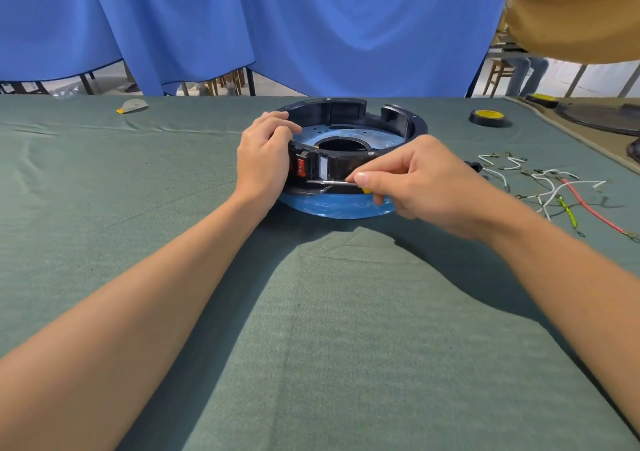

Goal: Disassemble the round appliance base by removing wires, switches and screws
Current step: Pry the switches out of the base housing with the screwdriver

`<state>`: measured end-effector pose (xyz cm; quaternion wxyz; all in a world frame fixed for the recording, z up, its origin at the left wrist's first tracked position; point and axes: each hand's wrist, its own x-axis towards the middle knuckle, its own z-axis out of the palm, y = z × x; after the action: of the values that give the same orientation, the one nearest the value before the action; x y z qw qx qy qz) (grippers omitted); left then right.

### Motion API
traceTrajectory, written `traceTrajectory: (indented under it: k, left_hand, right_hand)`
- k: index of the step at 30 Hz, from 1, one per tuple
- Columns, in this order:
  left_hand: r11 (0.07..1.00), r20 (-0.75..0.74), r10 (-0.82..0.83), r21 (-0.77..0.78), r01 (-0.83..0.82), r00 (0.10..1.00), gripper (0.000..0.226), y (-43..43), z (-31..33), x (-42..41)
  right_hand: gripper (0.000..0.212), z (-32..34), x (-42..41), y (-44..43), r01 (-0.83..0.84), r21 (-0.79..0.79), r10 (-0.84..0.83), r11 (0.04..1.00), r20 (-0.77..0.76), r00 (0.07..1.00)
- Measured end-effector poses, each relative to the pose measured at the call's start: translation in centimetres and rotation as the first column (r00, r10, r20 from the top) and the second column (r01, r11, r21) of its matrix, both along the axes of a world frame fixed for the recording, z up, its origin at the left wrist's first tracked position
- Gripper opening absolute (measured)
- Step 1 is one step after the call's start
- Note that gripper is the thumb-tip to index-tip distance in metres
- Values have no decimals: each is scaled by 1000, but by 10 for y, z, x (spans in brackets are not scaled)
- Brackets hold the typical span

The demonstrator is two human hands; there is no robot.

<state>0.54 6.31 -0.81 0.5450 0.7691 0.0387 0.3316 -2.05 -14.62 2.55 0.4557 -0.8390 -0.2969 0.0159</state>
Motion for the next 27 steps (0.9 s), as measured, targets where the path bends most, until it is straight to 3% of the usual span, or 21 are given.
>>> traceTrajectory:
  k: [4, 5, 7, 9, 12, 27]
  left_hand:
    - [1000, -3, 10, 22, -10, 1000, 31, -1, 2, -1]
    - [999, -3, 12, 36, -12, 1000, 31, -1, 2, -2]
    - [998, 1, 16, 63, -16, 1000, 31, -1, 2, -3]
    - [996, 7, 22, 91, -22, 1000, 32, 0, 1, -4]
    - [994, 11, 32, 104, -33, 999, 32, -1, 0, -4]
    - [992, 31, 58, 108, -61, 998, 33, -2, 0, -3]
  right_hand:
    - [16, -2, -2, 1, 25, 133, -5, 991, -151, 989]
    - [16, -4, -3, 1, 35, 119, -23, 992, -101, 995]
    - [17, -9, -9, 0, 56, -16, -53, 998, 164, 985]
    - [18, -12, -18, 1, 71, -88, -29, 994, 415, 909]
    - [26, -16, -23, 3, 79, -116, 1, 990, 565, 825]
    - [26, -10, -24, 0, 95, -103, -20, 990, 567, 823]
